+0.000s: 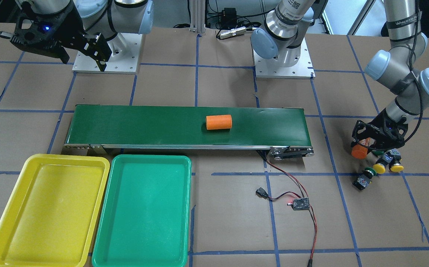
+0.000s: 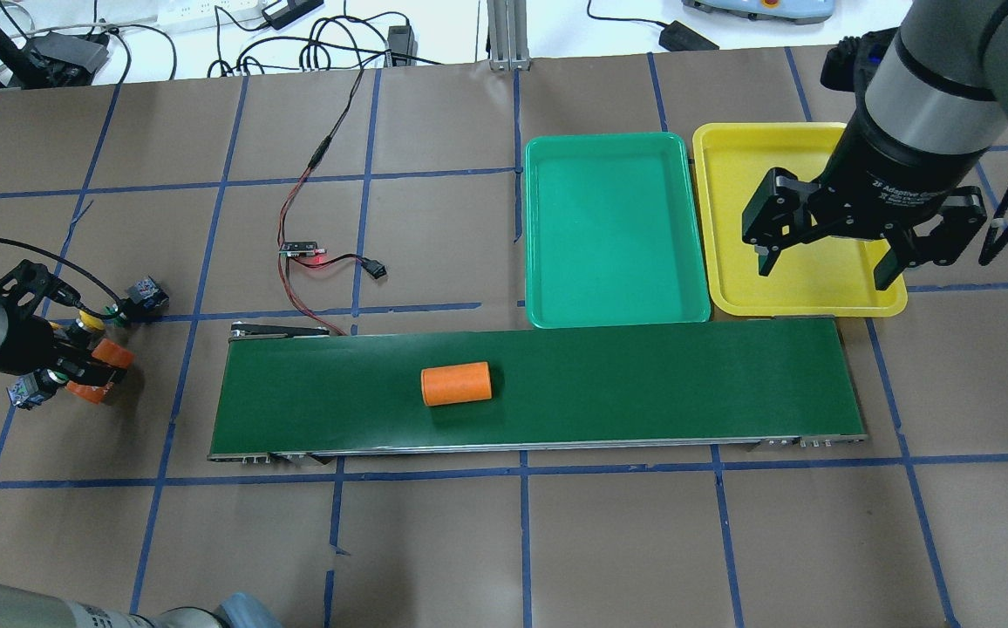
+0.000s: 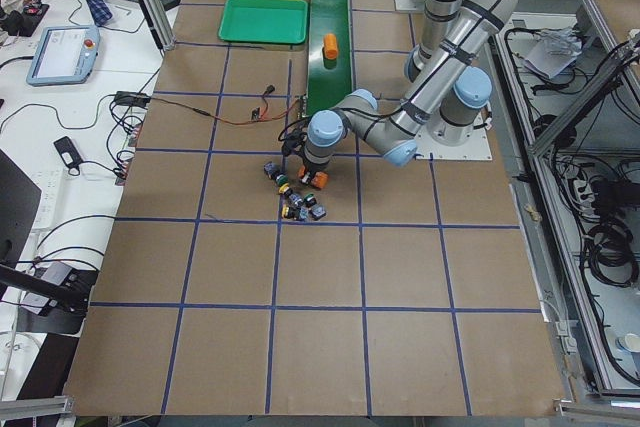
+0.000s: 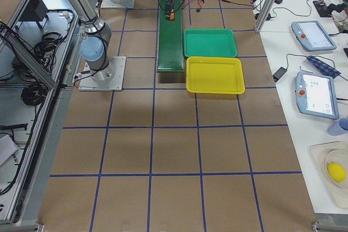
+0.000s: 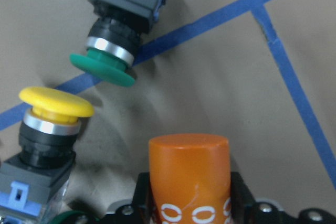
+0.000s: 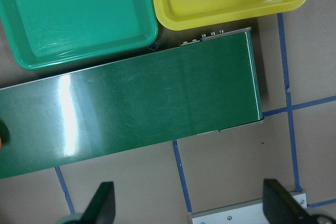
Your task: Sort buttons by color to trays
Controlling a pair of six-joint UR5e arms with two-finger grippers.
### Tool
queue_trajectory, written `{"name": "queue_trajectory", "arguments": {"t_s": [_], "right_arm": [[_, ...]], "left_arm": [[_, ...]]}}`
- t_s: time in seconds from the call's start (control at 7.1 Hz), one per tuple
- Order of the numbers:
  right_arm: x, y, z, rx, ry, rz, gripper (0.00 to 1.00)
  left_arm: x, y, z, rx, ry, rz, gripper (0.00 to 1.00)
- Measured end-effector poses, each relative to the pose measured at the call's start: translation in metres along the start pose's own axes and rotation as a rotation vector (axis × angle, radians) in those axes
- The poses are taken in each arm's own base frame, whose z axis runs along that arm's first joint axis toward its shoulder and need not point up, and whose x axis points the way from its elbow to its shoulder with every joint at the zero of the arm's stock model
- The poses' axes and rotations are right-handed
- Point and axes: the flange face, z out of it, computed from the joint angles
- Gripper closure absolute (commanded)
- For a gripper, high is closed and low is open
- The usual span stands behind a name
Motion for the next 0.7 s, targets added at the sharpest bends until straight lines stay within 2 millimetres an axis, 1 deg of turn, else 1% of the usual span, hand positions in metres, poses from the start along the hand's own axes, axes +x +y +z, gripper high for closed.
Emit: {"name": "queue_trajectory", "arguments": {"t_s": [0.14, 0.28, 0.42, 0.56, 0.7], "right_arm": [[0.001, -0.001, -0.001, 0.003, -0.002, 0.002, 0.00], [0.000, -0.001, -0.001, 0.004, -0.006, 0.003, 0.00], [0.000, -0.001, -0.001, 0.004, -0.011, 0.003, 0.00], [-0.001, -0.001, -0.001, 0.003, -0.014, 0.003, 0.00], [-0.001, -0.002, -0.001, 0.004, -0.016, 0.002, 0.00]], "left_arm": [[0.013, -0.014, -0.012, 0.001, 0.004, 0.075, 1.00], [0.035, -0.037, -0.027, 0.000, 0.015, 0.151, 1.00], [0.067, -0.065, -0.041, 0.004, 0.035, 0.248, 1.00], [0.105, -0.092, -0.054, 0.019, 0.058, 0.391, 1.00], [0.143, -0.110, -0.061, 0.034, 0.080, 0.559, 1.00]]}}
